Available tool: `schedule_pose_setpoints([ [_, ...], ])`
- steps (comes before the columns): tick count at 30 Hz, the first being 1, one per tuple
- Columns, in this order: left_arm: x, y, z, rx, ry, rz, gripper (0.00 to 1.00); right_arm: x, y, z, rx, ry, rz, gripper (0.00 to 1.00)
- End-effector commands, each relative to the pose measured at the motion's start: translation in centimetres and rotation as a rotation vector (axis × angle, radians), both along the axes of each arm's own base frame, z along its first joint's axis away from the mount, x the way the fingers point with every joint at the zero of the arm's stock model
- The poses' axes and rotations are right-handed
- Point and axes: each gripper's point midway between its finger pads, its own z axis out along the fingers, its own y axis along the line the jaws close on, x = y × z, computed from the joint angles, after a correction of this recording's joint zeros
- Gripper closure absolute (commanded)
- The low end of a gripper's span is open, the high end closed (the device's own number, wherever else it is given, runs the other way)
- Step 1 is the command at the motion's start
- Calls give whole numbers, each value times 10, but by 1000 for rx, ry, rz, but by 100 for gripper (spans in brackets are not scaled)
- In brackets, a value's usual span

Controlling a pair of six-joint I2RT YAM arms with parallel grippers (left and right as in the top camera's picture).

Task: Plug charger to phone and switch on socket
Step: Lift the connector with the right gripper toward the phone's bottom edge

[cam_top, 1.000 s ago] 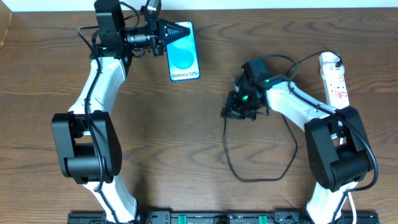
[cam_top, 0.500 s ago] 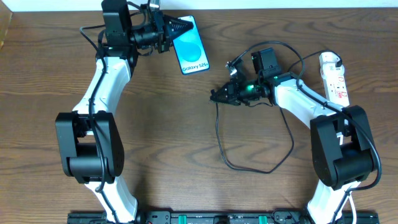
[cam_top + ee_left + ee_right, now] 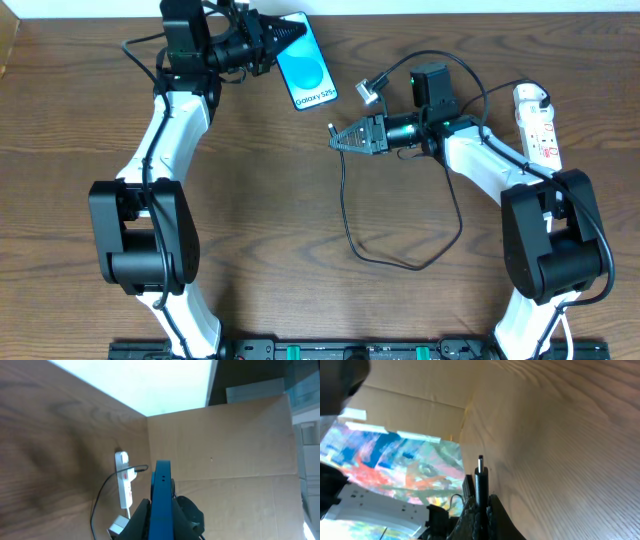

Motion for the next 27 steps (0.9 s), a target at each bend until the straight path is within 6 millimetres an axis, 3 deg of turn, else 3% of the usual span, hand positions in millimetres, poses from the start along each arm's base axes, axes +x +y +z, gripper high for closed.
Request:
schedule_pose_setpoints([
  [1, -2, 2, 26, -4, -75, 4, 93, -2, -2, 8, 53, 45, 35, 99],
  [13, 8, 8, 27, 5, -90, 67, 93, -2, -1, 26, 117, -17, 81, 99],
  [27, 8, 7, 54, -48, -175, 59, 92, -9, -3, 49, 195, -87, 167, 99],
])
